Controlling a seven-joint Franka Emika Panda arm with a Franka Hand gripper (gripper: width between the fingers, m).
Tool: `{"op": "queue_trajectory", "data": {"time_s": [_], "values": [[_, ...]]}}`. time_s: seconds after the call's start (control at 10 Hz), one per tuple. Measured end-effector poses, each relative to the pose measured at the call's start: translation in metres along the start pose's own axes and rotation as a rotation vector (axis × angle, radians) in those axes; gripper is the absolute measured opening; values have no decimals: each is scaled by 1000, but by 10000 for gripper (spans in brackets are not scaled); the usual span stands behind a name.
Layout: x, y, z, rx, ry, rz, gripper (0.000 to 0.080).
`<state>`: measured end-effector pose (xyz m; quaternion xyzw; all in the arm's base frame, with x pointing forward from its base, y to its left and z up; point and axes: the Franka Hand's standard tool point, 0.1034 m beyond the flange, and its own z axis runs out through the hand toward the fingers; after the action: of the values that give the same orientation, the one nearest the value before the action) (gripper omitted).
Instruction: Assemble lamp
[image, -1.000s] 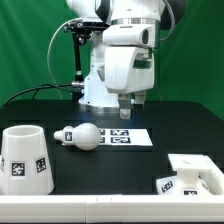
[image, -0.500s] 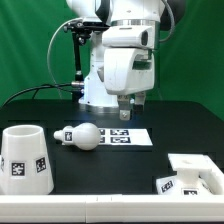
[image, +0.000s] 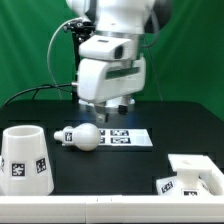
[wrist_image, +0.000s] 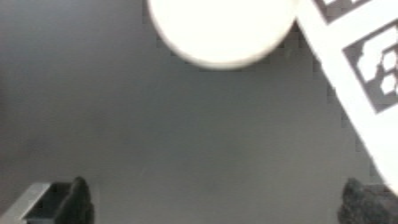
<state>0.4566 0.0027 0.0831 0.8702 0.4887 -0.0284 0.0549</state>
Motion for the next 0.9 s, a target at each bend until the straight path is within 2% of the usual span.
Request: {"op": "queue_trajectory", "data": {"time_s": [0.2,0.3,0.4,0.6,0.7,0.8,0.9], "values": [[-2,-13,2,49,-102,28,698],[0,-14,4,46,-159,6,698],[-12,-14,11,24,-215,-15,698],[-26,-9,14,-58,-293,-20,698],[-34,-9,15,-47,-343,3,698],[-34,-10,11,-38,-434,10,698],[-28,-13,13,-33,-495,-10,698]]}}
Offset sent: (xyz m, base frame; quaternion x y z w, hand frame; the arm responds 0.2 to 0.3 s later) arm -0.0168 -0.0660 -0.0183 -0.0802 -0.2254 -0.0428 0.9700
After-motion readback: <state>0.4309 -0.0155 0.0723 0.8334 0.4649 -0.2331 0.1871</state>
